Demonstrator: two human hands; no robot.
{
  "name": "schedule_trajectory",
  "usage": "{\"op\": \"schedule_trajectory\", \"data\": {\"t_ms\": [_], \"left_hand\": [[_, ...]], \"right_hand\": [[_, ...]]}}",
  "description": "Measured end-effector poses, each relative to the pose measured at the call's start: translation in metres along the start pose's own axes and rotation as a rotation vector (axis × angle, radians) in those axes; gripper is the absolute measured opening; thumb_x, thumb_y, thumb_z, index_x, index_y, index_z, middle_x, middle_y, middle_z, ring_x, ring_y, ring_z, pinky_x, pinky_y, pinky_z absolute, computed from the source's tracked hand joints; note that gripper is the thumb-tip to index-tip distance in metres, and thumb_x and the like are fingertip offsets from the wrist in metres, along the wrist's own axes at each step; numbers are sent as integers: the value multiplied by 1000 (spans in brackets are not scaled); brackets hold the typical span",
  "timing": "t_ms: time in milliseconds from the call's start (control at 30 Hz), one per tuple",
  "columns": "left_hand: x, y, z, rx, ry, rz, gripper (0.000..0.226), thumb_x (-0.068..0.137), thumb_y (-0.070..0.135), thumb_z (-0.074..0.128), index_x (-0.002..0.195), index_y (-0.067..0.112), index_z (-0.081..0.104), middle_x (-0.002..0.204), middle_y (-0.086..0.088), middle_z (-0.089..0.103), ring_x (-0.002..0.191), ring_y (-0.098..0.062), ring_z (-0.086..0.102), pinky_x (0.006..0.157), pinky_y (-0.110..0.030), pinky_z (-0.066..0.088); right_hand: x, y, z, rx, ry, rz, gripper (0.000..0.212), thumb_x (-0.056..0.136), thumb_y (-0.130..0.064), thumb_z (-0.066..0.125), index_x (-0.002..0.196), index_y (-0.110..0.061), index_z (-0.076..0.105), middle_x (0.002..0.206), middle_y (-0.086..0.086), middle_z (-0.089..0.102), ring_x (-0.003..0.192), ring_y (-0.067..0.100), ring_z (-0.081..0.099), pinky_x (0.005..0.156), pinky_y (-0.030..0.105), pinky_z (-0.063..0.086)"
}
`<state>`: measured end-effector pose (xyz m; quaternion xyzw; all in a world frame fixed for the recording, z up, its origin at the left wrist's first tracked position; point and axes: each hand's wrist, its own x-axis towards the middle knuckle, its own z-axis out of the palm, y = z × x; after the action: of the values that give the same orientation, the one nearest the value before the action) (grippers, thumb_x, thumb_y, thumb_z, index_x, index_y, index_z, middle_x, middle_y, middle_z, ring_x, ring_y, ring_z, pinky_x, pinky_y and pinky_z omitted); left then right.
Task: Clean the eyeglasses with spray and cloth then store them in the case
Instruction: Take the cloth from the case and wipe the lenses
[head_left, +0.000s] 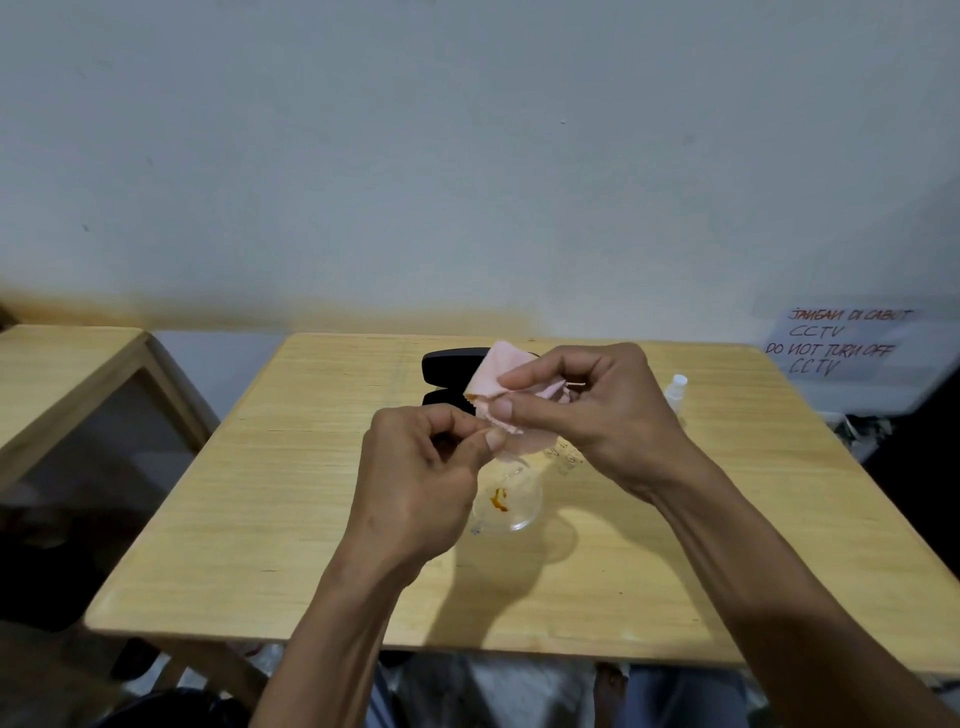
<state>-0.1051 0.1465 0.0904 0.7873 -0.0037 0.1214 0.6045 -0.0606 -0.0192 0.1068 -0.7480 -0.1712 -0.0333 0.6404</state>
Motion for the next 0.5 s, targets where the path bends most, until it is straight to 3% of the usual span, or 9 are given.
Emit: {"op": "schedule_trajectory", "data": {"t_ms": [100,167,300,367,433,500], "left_hand": [[-1,-1,-3,-2,-17,-3,15,82,13,78,67,18,77,66,0,76,66,-20,69,70,-43,56],[-1,-1,-3,-6,-25,-7,15,81,16,79,66,18,77,65,-5,75,62,-24,65,66,-43,55],[1,-2,-5,-37,0,-43,21,81,12,78,61,18,73,57,1,69,54,-6,56,56,-21,48],[2,-2,-7,-55,21,-54,18,82,11,77,65,16,74,59,-3,71,56,-6,57,57,-19,48],[5,-3,-8,-86,72,-68,14,82,12,78,68,14,75,68,-13,74,62,-11,60,65,-27,53],[8,-4,-9,-126,121,-95,12,82,13,78,70,12,75,76,-21,74,67,-16,61,73,-36,56]], "right_hand": [[-4,1,-11,-21,-52,-4,13,70,-16,90,79,-17,82,77,8,78,72,19,66,71,37,51],[-7,2,-17,-28,-29,-20,12,71,-18,89,81,-16,82,78,11,78,70,23,63,69,40,49],[-12,4,-22,7,88,-46,8,79,-21,82,83,-15,78,80,7,80,66,32,68,67,50,56],[-14,8,-25,96,124,-14,10,77,-26,77,82,-17,75,83,7,77,69,21,68,70,44,58],[-17,12,-26,242,107,46,10,77,-27,74,82,-18,73,87,11,73,72,17,62,69,30,57],[-23,14,-24,366,81,106,13,75,-29,74,82,-18,73,83,10,70,74,19,58,70,24,54]]}}
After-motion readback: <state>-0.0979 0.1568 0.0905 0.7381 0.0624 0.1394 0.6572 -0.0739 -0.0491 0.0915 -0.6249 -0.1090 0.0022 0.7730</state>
